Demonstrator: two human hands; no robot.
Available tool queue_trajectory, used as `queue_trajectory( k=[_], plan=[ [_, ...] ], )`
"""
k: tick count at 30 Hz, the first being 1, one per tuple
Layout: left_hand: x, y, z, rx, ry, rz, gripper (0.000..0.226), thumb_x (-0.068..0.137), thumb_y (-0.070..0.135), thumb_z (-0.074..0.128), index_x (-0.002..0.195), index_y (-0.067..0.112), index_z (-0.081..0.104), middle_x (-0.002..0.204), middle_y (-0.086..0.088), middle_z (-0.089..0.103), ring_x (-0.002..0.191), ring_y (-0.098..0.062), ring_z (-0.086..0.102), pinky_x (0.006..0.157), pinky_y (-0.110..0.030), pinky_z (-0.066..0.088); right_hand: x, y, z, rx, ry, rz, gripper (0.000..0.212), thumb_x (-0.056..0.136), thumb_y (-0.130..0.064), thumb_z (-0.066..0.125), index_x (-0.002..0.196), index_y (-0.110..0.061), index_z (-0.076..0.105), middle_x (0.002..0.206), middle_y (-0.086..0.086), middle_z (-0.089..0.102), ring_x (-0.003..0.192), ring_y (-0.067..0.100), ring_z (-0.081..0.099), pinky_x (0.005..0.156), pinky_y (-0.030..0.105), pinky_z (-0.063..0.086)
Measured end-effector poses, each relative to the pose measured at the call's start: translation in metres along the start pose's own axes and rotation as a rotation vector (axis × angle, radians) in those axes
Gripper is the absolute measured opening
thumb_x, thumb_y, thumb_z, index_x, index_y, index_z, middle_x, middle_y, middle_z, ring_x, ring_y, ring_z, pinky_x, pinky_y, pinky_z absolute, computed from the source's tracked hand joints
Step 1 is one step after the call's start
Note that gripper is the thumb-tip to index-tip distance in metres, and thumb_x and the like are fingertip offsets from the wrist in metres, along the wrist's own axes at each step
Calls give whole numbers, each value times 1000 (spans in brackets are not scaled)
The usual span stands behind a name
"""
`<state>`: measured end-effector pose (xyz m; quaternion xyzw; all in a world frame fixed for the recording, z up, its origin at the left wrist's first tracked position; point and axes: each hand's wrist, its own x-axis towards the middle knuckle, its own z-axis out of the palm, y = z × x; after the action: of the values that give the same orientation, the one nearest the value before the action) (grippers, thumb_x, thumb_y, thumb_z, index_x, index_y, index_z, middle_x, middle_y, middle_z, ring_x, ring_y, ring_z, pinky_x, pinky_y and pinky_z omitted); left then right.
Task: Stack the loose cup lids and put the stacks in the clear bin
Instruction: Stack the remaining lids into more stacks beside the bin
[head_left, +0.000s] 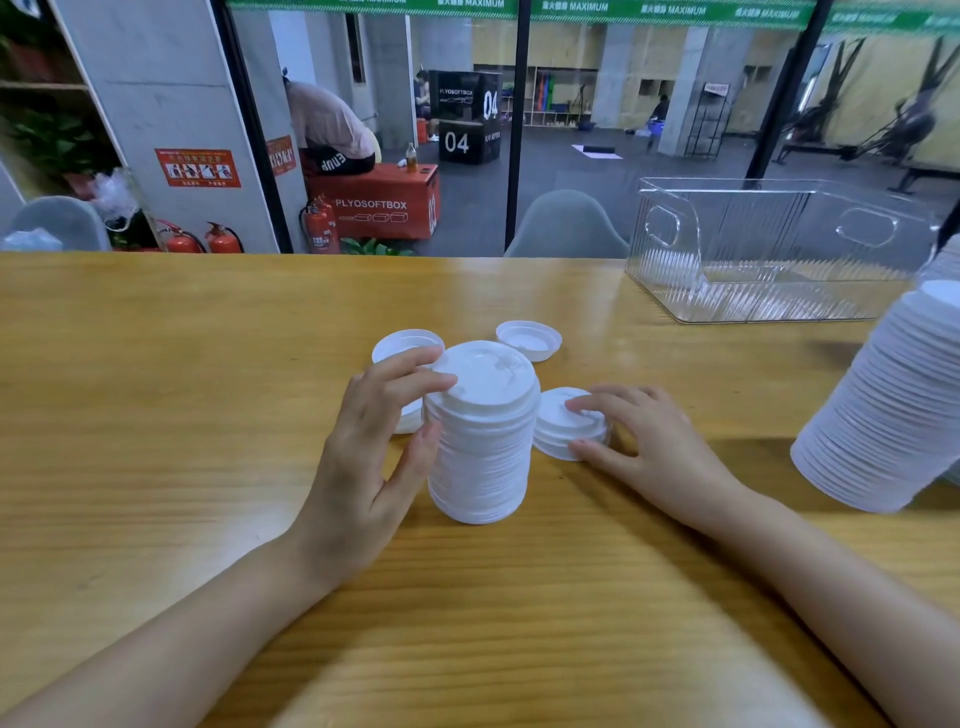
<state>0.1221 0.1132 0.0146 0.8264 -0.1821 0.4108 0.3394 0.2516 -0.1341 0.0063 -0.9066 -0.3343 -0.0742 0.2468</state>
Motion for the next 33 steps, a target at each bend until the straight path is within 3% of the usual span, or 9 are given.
queue_trajectory(
  k=[3, 7, 10, 13, 16, 20, 25, 33],
  plan=[
    [0, 0, 0, 1, 1, 5, 30, 96, 11, 47, 126, 16, 50, 135, -7, 52, 131, -21, 47, 103, -45, 40, 1, 1, 0, 59, 47, 3, 34, 85, -48, 67, 118, -41, 64, 131, -16, 55, 117, 10, 40, 105, 35, 34],
    [0, 0, 0, -2, -2, 5, 30, 96, 12, 47, 126, 17, 50, 136, -4, 51, 131, -20, 47, 105, -40, 38, 2, 0, -4, 248, 168, 29, 26, 81, -46, 72, 105, -42, 64, 120, -18, 62, 113, 13, 51, 99, 20, 36],
    [0, 0, 0, 2, 6, 9, 32, 96, 13, 47, 127, 17, 48, 137, -2, 49, 131, -18, 46, 105, -38, 37, 3, -11, -15, 490, 240, 85, 29, 79, -46, 77, 105, -36, 70, 111, -18, 68, 109, 8, 57, 98, 38, 45],
    [0, 3, 2, 4, 43, 13, 40, 95, 14, 49, 134, 19, 41, 141, 8, 44, 135, -18, 42, 107, -42, 36, 5, -32, -34, 648, 312, -8, 26, 81, -43, 76, 105, -35, 71, 108, -18, 71, 109, 5, 61, 99, 44, 48],
    [0, 3, 3, 3, 85, 20, 46, 95, 16, 50, 138, 19, 35, 147, 17, 36, 138, -19, 38, 105, -53, 37, 6, -57, -44, 645, 283, -160, 28, 81, -41, 74, 108, -34, 69, 116, -18, 69, 118, 7, 59, 101, 35, 45],
    [0, 3, 1, -18, 112, -7, 47, 95, 16, 47, 139, 19, 33, 150, 14, 34, 140, -22, 36, 101, -60, 37, 8, -83, -37, 519, 215, -285, 32, 77, -49, 68, 107, -38, 69, 122, -21, 64, 124, 2, 52, 103, 22, 36],
    [0, 5, -1, -36, 72, 9, 40, 98, 18, 37, 138, 18, 38, 149, 6, 37, 140, -26, 35, 108, -56, 33, 8, -86, -26, 472, 196, -306, 31, 77, -51, 67, 107, -44, 67, 127, -14, 62, 125, 10, 50, 104, 17, 34],
    [1, 5, -2, -14, 29, -1, 36, 98, 17, 37, 134, 17, 43, 143, 1, 44, 136, -22, 40, 109, -40, 32, 8, -84, -20, 457, 188, -309, 33, 77, -50, 68, 108, -38, 70, 129, -13, 61, 126, 9, 48, 102, 11, 30]
  ],
)
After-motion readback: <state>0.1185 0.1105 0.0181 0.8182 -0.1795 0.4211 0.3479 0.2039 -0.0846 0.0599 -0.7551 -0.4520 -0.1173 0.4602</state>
